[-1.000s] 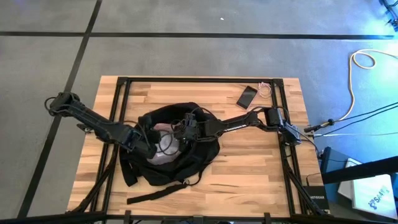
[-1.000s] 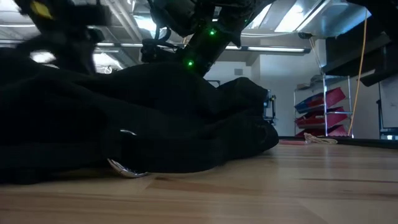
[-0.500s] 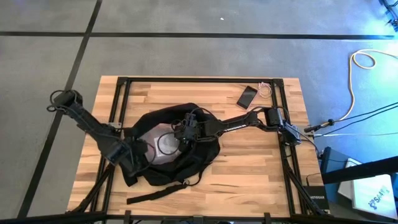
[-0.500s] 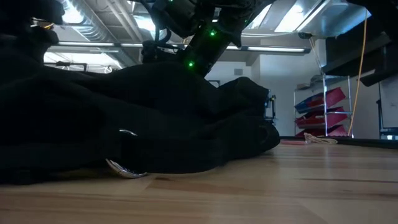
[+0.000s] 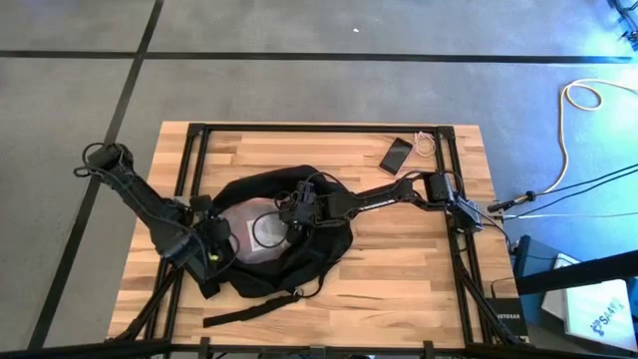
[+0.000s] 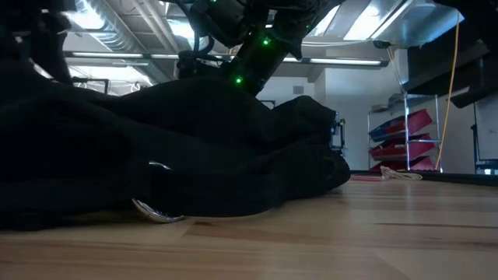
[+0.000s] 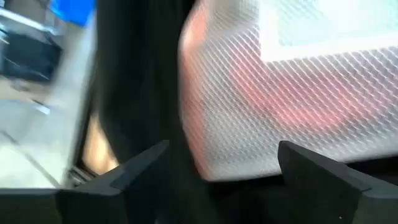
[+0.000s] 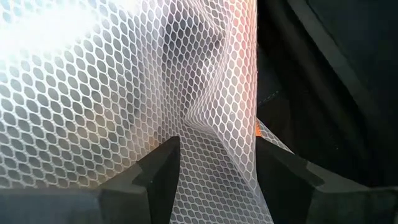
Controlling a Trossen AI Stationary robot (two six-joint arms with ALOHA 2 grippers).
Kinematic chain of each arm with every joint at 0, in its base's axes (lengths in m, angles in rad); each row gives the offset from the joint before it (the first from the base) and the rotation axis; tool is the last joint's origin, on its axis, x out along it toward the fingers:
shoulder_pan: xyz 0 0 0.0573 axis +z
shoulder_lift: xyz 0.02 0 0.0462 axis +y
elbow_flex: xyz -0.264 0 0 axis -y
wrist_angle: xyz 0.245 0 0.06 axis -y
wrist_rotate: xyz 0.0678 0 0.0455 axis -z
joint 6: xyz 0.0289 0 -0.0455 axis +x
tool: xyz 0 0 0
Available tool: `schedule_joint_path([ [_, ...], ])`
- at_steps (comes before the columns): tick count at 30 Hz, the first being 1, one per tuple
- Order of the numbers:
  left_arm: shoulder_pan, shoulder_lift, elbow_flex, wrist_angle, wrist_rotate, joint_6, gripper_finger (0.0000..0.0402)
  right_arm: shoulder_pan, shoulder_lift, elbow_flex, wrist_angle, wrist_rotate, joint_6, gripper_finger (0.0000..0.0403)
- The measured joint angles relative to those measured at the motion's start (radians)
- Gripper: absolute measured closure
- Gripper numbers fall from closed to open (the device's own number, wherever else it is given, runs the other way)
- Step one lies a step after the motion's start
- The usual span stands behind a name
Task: Unpack backpack
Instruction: Put the zipper pouch into the black backpack
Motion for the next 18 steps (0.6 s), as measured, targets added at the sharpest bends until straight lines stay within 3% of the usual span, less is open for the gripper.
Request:
schedule_joint_path([
  [6,0.02,0.006,-0.002,-0.127,-0.013,-0.068,0.0121,0.0,0.0,0.0,0.0,-0.001,0.0,0.0222],
  [18,0.153,0.099,-0.035,-0.036,-0.099,0.15,0.0121,0.0,0.0,0.0,0.0,-0.01,0.0,0.0222],
])
